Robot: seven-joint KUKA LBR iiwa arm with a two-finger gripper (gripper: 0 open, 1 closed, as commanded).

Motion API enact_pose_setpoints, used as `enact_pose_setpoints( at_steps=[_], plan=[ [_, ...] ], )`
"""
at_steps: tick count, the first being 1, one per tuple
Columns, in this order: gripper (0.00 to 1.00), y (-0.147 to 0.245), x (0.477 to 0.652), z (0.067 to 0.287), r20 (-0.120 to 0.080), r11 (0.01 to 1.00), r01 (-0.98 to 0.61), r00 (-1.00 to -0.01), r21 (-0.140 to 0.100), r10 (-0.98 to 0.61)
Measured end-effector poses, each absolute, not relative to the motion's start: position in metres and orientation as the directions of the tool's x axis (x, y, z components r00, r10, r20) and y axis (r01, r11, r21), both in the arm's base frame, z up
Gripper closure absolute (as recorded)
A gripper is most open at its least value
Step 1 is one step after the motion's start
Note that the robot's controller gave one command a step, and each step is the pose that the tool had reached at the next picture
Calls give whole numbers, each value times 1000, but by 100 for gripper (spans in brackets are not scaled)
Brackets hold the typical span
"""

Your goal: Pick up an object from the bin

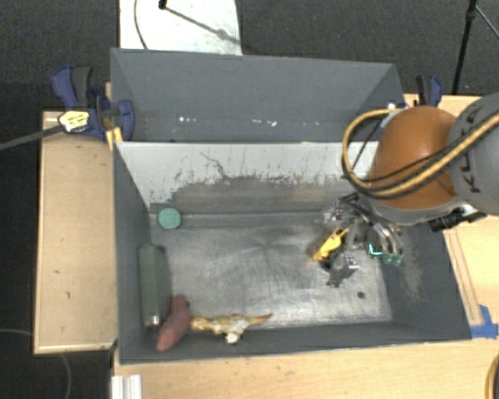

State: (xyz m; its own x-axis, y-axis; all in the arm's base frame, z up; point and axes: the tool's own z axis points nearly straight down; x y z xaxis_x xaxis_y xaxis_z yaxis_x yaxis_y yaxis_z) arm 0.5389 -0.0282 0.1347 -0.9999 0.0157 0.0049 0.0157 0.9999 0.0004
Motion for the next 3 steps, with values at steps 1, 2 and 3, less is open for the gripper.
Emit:
enact_pose_setpoints(
  at_steps=[1, 2, 3],
  plan=[
    [0, -28, 541, 139, -3, 1000, 15, -1000, 0, 15],
    [0, -58, 567, 104, -13, 989, -147, -989, -2, -147],
    [0, -80, 582, 74, -6, 997, -83, -997, 0, -83]
  ],
)
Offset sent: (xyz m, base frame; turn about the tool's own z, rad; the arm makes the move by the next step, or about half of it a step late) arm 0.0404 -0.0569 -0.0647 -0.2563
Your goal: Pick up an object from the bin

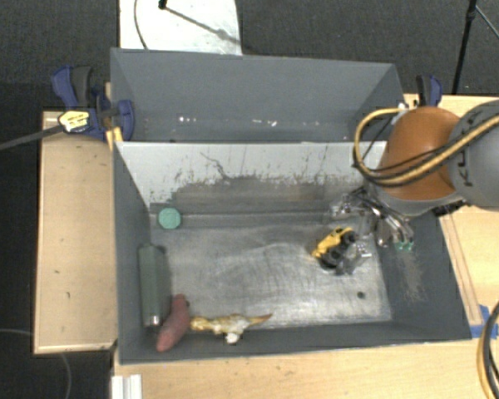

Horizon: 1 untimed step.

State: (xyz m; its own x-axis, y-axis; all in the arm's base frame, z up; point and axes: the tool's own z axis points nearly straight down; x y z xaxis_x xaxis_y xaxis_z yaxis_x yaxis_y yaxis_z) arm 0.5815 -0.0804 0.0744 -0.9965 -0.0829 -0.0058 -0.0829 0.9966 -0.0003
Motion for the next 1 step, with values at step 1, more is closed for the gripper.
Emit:
enact_pose_setpoints(
  at_steps=[1],
  plan=[
    [0, -70, 587, 73, -11, 955, -295, -955, -4, -296]
  ],
)
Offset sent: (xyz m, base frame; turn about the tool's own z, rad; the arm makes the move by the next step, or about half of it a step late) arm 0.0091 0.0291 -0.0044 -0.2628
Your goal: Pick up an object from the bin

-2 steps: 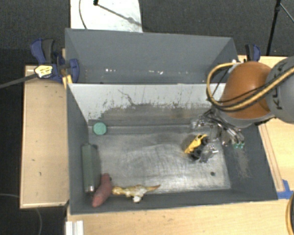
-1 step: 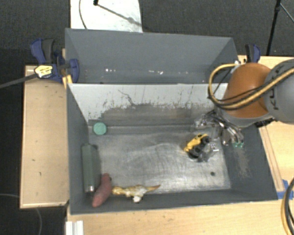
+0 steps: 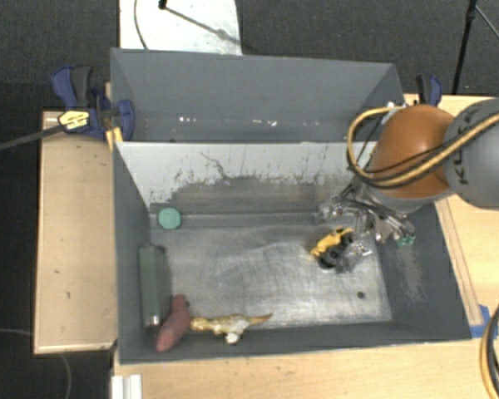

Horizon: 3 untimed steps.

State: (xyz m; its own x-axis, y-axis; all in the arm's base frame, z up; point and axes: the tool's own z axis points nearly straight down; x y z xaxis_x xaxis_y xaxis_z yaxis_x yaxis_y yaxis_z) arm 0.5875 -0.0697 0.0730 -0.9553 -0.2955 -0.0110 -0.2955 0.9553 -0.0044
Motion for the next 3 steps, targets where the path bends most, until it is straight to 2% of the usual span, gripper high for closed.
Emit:
enact_pose_setpoints(
  at_steps=[1, 2, 3],
  plan=[
    [0, -51, 594, 73, -13, 940, -340, -940, -5, -340],
    [100, -69, 591, 76, -14, 954, -299, -954, -2, -299],
    [100, -69, 591, 76, -14, 954, -299, -954, -3, -299]
  ],
)
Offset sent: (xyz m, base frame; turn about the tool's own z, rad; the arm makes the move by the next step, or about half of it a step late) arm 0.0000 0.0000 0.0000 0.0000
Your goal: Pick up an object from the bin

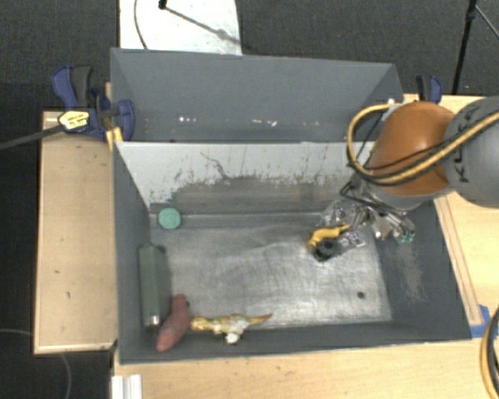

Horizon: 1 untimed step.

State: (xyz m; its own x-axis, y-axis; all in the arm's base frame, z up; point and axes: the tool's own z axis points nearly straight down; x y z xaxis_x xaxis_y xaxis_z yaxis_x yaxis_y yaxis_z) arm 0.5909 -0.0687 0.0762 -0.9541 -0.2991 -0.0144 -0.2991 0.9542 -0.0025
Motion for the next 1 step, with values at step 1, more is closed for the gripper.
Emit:
enact_pose_setpoints(
  at_steps=[1],
  plan=[
    [100, -69, 590, 79, -11, 954, -299, -954, -2, -299]
  ],
)
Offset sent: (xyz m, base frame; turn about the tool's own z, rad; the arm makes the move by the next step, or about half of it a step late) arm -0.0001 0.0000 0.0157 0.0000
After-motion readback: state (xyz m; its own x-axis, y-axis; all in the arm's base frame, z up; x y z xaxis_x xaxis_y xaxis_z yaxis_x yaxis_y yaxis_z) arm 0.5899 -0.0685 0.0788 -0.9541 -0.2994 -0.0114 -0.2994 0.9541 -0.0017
